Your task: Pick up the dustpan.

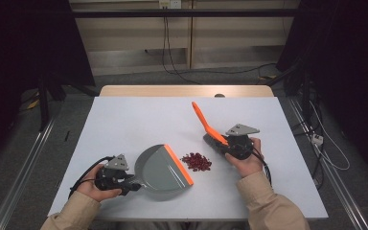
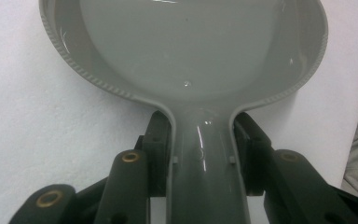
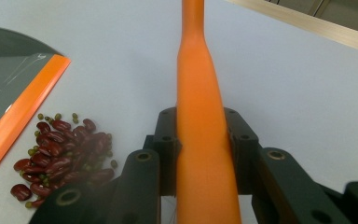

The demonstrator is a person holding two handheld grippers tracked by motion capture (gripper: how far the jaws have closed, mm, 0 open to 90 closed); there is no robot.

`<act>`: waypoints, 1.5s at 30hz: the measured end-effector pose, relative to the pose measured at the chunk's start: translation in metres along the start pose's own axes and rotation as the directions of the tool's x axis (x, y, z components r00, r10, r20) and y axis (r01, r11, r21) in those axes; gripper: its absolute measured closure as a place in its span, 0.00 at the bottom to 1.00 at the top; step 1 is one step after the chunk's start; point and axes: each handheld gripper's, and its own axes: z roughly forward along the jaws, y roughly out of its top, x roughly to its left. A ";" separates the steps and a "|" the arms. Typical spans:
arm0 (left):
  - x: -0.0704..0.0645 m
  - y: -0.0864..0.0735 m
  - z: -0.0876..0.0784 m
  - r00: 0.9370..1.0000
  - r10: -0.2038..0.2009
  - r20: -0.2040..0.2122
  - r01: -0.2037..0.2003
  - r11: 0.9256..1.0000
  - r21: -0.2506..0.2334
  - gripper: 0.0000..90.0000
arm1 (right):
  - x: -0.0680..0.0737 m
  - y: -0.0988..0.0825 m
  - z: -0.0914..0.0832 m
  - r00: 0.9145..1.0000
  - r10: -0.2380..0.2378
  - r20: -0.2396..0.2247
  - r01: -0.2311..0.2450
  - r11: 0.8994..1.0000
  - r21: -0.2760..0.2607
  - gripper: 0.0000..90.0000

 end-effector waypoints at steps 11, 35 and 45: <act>0.001 0.000 0.001 1.000 0.001 0.008 -0.001 1.000 0.003 0.70 | 0.003 0.019 0.000 0.999 -0.028 0.016 0.026 0.997 0.075 0.69; -0.002 0.005 0.010 0.999 0.018 0.039 -0.019 0.999 0.029 0.70 | 0.040 0.015 0.005 0.997 -0.021 0.075 0.014 0.996 0.092 0.79; -0.004 0.009 0.014 0.999 0.019 0.051 -0.020 0.999 0.035 0.70 | 0.051 0.015 0.006 0.996 -0.010 0.085 0.003 0.996 0.087 0.79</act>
